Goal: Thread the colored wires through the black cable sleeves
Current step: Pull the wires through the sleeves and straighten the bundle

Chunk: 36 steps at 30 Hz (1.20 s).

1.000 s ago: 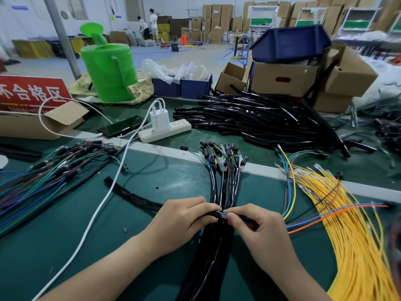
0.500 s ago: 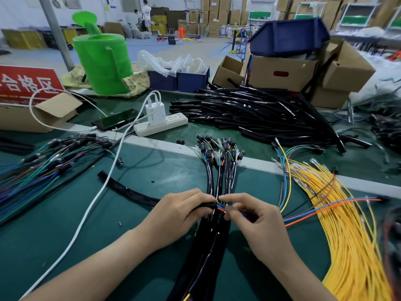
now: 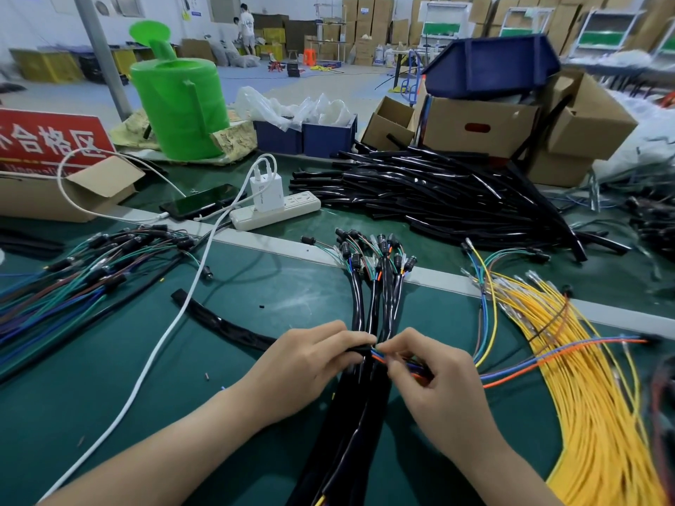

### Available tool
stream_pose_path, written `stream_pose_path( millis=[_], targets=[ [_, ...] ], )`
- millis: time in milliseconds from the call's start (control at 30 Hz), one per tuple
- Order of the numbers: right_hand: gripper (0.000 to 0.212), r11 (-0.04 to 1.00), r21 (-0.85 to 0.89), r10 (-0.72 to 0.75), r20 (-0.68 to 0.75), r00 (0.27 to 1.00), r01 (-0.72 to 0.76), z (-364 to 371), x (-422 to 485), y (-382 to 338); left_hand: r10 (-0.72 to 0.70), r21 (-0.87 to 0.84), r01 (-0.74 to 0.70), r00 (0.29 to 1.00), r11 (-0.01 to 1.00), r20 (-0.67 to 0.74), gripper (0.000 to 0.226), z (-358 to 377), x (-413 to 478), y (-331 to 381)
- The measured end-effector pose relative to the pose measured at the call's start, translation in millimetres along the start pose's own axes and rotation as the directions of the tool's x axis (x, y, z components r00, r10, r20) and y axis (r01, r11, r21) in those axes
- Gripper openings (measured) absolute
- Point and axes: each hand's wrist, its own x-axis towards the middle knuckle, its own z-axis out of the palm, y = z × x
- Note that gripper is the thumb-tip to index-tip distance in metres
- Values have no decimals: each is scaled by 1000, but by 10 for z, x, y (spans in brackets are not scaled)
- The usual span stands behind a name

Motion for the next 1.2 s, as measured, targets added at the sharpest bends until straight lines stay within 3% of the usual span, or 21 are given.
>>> stream_pose_path(
  millis=[67,167,433,567,667,900,1200],
  targets=[
    [6,985,-140,-99,26,995,102,-11,-6,-19,21,33,-22,999,999,42,33,-2,-15,5],
    [7,975,-155,-151,47,987,157,-17,-8,-27,38,43,-42,996,998,85,37,-1,2,-4],
    [4,994,93,-66,149,987,53,-69,50,-6,62,46,-68,990,997,124,36,23,2,-3],
    [13,995,86,-76,226,971,57,-127,102,-12,34,32,-38,992,999,118,30,25,12,-23],
    [10,996,58,-77,196,978,67,-135,125,-8,30,51,-37,991,998,132,29,16,27,-20],
    [19,978,193,41,192,981,-79,-169,115,4,47,134,-67,988,989,148,46,-20,26,70],
    [12,971,207,80,206,975,-123,-153,102,-36,32,119,-53,984,991,174,42,-69,-17,84]
  ],
)
